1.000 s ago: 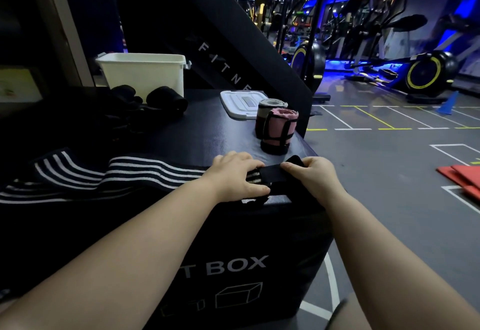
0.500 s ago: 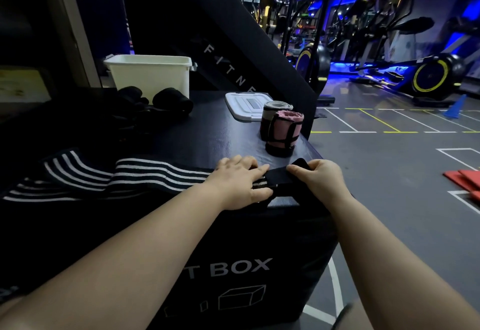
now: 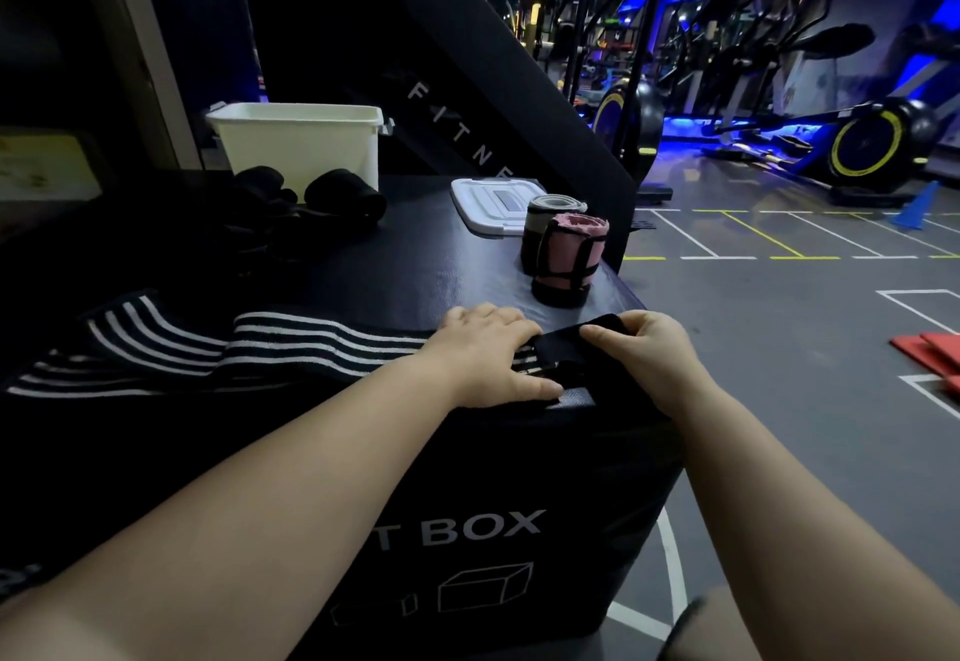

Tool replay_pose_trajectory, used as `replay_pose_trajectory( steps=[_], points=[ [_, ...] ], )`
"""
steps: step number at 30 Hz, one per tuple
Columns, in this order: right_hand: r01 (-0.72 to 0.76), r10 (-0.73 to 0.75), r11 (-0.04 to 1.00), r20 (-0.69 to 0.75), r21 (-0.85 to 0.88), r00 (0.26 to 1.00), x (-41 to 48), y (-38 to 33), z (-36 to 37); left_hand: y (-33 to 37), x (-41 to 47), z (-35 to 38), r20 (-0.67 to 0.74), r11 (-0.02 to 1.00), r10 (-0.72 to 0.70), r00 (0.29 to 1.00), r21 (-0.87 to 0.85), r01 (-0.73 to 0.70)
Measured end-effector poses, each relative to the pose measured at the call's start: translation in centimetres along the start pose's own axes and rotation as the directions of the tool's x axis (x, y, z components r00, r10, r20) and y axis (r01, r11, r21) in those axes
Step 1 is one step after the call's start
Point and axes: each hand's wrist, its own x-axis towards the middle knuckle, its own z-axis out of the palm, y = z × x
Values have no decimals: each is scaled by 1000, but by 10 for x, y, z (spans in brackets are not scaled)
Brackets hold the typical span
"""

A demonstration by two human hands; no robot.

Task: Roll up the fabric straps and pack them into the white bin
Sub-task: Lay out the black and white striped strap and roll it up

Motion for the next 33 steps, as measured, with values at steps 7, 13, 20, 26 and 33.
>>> replay_pose_trajectory(
  steps=[7, 13, 20, 26, 33],
  points=[
    [35, -37, 998, -50, -58, 998, 2, 3, 0, 1, 3, 3, -33, 1000, 0, 999, -4, 0],
    [21, -33, 994, -111, -110, 993, 4, 5, 3, -2, -4, 1, -2, 999, 24, 1000, -34, -24],
    [-4, -12, 993, -139, -116, 990, 2, 3, 1, -2, -5, 4, 26, 1000, 3, 1000, 10, -4],
    [59, -97, 958, -122, -280, 988, -1, -1, 6, 0, -5, 8, 14, 998, -31, 999, 64, 30],
    [59, -81, 932, -47, -358, 996, 2, -15, 9, 0, -6, 6, -21, 999, -48, 999, 14, 49]
  ],
)
